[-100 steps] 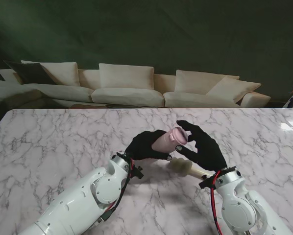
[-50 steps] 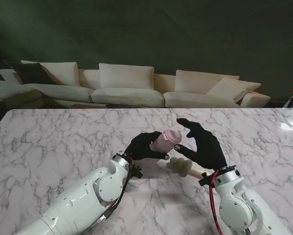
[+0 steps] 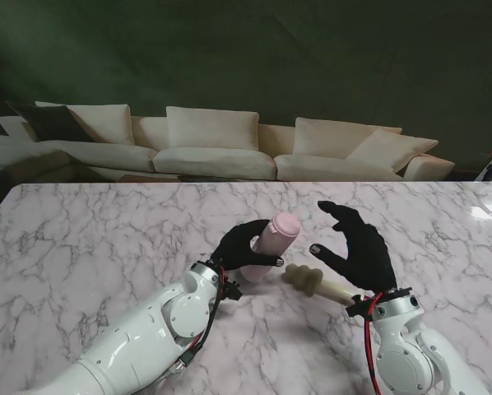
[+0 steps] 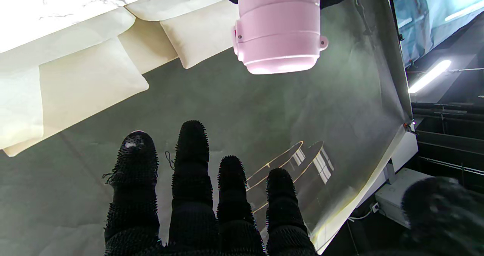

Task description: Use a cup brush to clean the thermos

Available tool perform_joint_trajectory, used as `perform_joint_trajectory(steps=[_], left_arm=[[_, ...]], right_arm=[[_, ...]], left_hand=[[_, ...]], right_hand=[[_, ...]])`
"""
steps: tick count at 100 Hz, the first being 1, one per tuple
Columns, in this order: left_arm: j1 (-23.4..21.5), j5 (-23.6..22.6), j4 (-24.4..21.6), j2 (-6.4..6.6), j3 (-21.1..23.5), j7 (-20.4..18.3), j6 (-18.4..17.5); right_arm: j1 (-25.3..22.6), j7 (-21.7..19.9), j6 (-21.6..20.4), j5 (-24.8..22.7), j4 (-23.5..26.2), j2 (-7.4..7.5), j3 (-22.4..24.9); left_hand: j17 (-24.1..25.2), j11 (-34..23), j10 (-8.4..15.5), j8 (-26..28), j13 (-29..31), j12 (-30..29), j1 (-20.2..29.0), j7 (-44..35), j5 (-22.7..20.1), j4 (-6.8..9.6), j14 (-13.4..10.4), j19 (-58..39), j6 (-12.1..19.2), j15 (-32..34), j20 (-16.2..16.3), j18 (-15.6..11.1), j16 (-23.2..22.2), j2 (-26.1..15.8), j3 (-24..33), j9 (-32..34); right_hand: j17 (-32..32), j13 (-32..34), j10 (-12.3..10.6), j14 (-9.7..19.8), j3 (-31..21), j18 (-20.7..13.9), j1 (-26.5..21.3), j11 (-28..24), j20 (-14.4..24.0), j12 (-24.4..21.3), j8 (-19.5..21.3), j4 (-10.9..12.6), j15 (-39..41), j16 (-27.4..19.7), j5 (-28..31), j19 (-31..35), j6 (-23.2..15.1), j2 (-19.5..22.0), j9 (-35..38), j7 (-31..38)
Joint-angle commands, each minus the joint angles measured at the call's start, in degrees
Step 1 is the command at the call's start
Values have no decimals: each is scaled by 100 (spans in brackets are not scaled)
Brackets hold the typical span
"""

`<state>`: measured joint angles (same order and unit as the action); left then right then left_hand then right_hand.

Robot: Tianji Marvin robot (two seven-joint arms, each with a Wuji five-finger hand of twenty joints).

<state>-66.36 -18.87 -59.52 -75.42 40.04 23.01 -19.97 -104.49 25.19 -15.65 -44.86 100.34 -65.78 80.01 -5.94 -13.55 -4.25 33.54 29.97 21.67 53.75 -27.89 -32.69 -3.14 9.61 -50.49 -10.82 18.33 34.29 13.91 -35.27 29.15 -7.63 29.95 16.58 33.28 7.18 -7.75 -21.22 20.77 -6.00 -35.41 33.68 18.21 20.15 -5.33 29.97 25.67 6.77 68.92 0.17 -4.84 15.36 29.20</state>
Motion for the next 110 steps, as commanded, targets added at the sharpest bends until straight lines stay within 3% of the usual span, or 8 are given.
perform_joint_trajectory(steps=[1, 65, 110], left_arm=[[55, 6, 27, -48, -33, -111, -16], [88, -138, 206, 19, -126, -251, 34], [53, -190, 175, 7, -86, -122, -27]], right_arm=[[-66, 19, 34, 28, -48, -26, 21], [-112, 118, 66, 87, -90, -51, 23], [-63, -243, 184, 294, -67, -27, -4]], left_hand=[[113, 93, 344, 17, -139, -101, 337, -481, -758, 114, -248, 190, 1695, -173, 169, -179, 66, -2622, 593, -285], [111, 79, 320, 34, -156, -209, 505, -474, -772, 167, -254, 309, 1686, -254, 271, -190, 166, -2415, 632, -347], [105, 20, 345, 51, -129, -199, 632, -597, -860, 203, -223, 336, 1624, -215, 317, -166, 159, -2388, 654, -299]], right_hand=[[-94, -214, -83, 177, 121, -201, -211, -60, 147, -2, 50, 149, -57, 1, -184, -96, -59, 185, -234, 20], [-158, -269, -78, 198, 243, -200, -275, -96, 181, -20, 92, 154, -71, -23, -219, -171, -59, 255, -308, 13], [-198, -161, -93, -306, 323, -128, -278, -70, 7, -40, 98, 164, -909, -523, -178, -521, -103, 293, -123, -22]])
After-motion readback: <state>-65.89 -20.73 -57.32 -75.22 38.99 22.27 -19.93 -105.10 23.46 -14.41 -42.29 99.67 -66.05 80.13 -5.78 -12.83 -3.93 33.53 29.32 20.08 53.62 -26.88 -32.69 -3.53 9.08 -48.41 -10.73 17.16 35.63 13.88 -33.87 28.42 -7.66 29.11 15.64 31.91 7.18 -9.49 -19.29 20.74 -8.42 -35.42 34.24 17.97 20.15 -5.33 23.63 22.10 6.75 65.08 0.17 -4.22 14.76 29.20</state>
